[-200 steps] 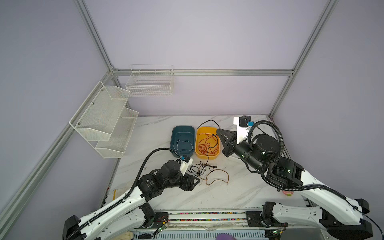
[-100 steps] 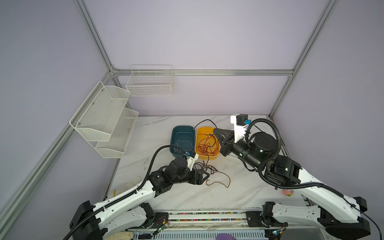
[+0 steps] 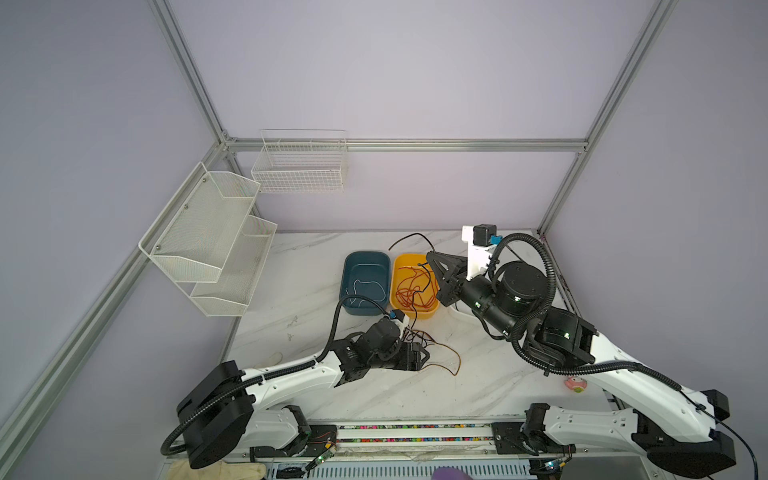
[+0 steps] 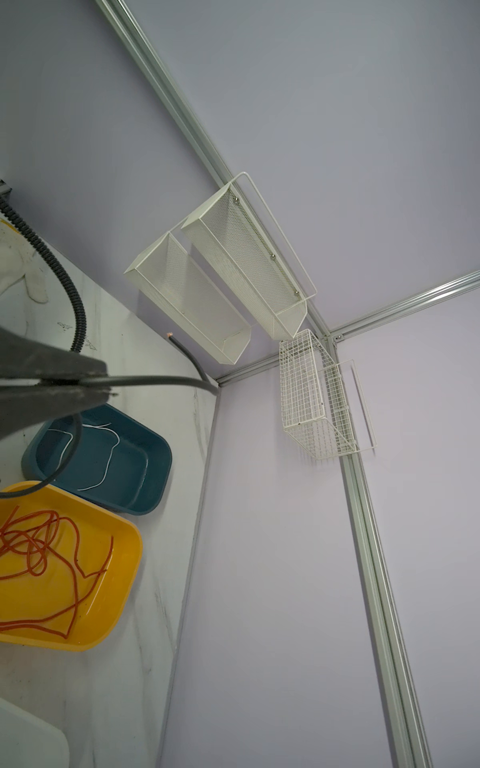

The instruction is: Untangle the cables

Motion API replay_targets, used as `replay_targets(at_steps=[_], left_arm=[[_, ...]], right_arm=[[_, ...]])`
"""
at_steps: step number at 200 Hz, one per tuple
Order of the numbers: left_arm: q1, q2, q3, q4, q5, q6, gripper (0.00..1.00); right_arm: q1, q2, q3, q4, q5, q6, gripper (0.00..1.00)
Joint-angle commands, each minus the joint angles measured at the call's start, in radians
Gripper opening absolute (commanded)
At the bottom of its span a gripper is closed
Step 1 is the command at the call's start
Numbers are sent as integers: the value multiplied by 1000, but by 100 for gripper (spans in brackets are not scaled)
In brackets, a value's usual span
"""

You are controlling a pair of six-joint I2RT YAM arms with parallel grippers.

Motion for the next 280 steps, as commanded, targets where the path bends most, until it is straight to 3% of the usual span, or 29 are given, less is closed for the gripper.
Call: replay_targets(at_steps=[1, 63, 110, 215, 232, 256, 280], left_arm=[[-6, 48, 94, 45, -29, -25, 83], [-23, 155, 195, 88, -129, -44, 87], [-26, 189, 205, 97, -200, -49, 84], [-26, 206, 257, 36, -283, 15, 49], [-26, 205, 264, 43, -288, 17, 51], [-26, 214, 277, 53, -295, 14, 63], [-26, 229, 295, 25, -316, 25, 66]], right_arm=[[-3, 3, 32, 31, 36, 37, 0], [-4, 4, 20, 61, 23, 55, 0], [-3, -6, 19, 65, 20, 61, 0], [-2, -44, 19, 61, -28, 92, 0], [-1, -46, 18, 62, -33, 94, 0], [-1, -45, 20, 66, -35, 94, 0], [-1, -44, 22, 66, -45, 98, 0]])
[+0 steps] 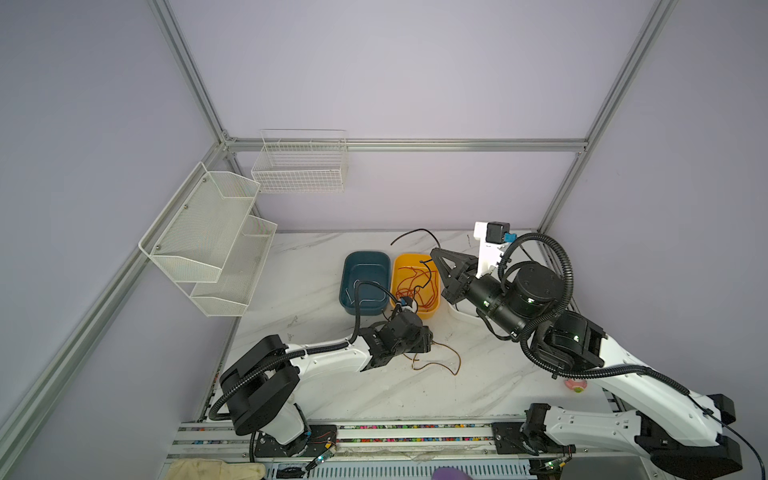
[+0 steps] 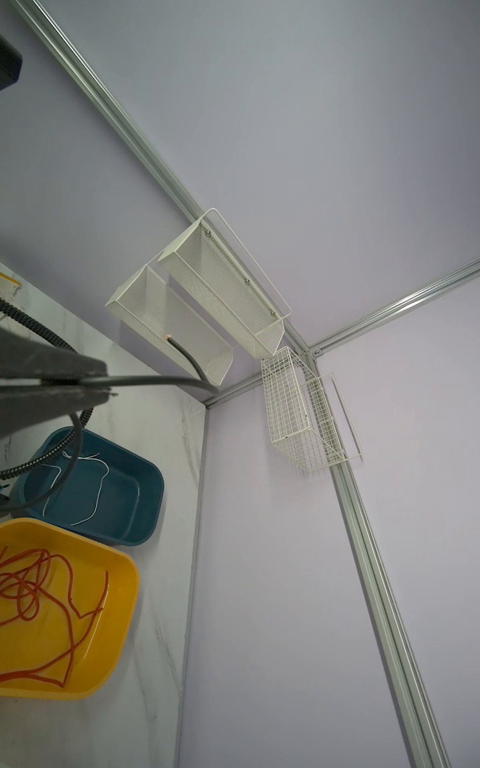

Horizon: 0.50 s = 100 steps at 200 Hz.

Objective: Untangle the cables
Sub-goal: 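Pull the black wire away with the right gripper while the left holds the pile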

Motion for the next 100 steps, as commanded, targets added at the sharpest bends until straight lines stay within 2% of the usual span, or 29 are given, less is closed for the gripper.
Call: replay_targets(at_steps=[1, 11, 36, 100], left_arm=[[-4, 1, 105, -6, -42, 23, 66], [-4, 2, 105, -11, -48, 26, 64], [-2, -4, 94, -4, -54, 32, 48], [-1, -16, 79, -12, -56, 35, 18]], right_arm=[[-2, -14, 23, 41, -11, 14, 0], [-1, -14, 24, 40, -13, 14, 0], [-2, -19, 25, 36, -11, 13, 0], [-1, -30, 23, 34, -3, 11, 0]])
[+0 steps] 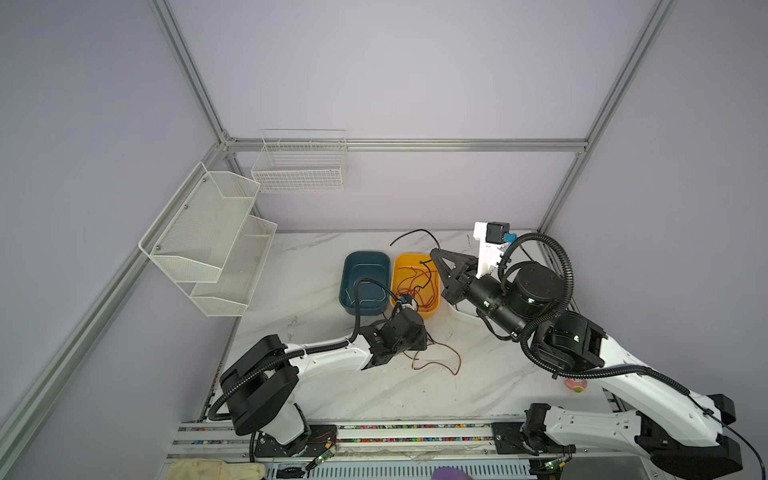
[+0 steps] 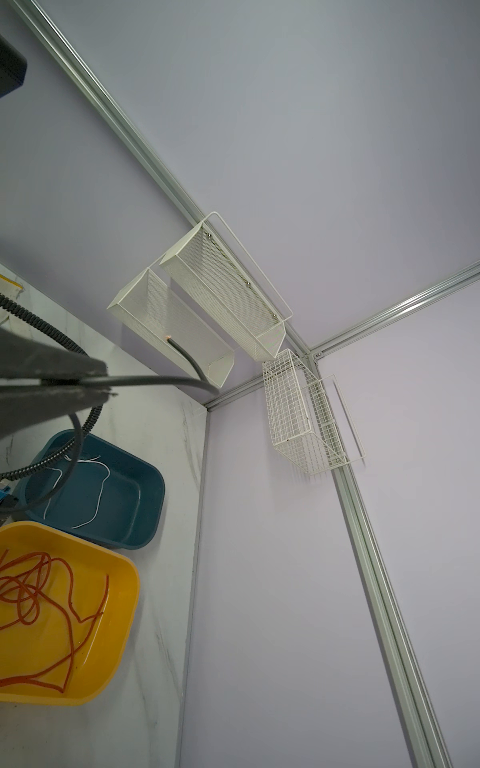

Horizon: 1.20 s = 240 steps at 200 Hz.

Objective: Untangle the cables
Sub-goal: 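Pull the black wire away with the right gripper while the left holds the pile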

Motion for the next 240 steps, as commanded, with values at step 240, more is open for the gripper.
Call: replay_targets(at_steps=[240], left_arm=[[149, -804, -259, -457, 218, 74, 0]], right_arm=[[-275, -17, -32, -117, 117, -71, 0]])
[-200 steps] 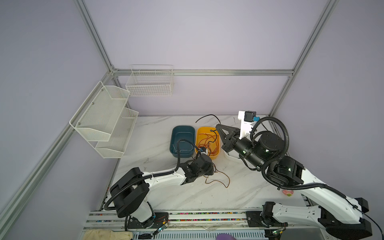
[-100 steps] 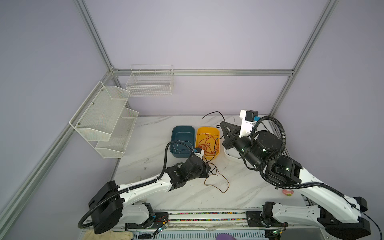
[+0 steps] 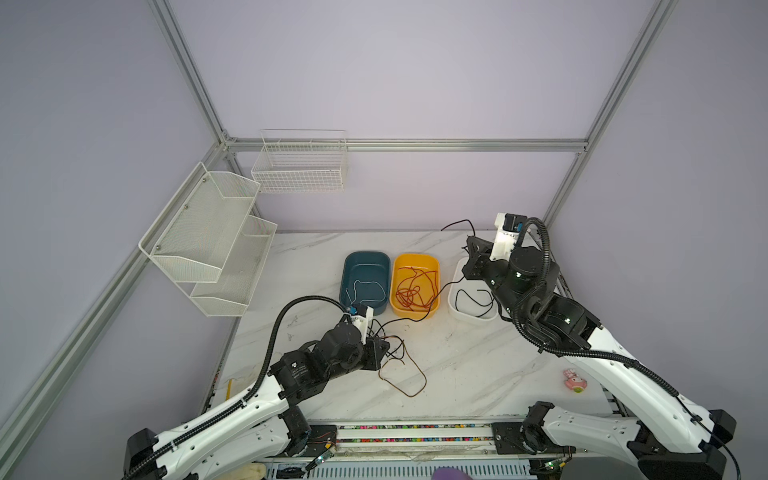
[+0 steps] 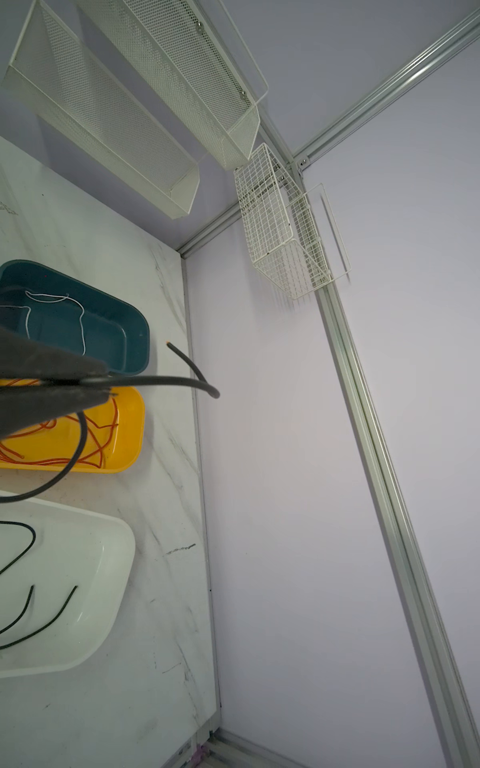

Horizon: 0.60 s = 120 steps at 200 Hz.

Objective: Untangle the cables
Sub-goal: 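Pull the black wire away with the right gripper while the left holds the pile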

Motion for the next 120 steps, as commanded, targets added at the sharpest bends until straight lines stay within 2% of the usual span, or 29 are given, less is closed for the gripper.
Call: replay_targets(at_steps=[1, 39, 92, 120], left_arm=[[57, -44, -50, -59, 58, 59, 0], [150, -7, -37, -31, 164, 120, 0], [168, 78, -17, -41, 179, 164, 0], [169, 92, -21, -17, 185, 167, 0]], right_arm=[[-1, -28, 30, -26, -26, 0, 0], [-3, -46, 113, -78, 36, -37, 0], [-6, -71, 212, -142, 171, -88, 0], [-6, -69, 237, -150, 173, -95, 0]])
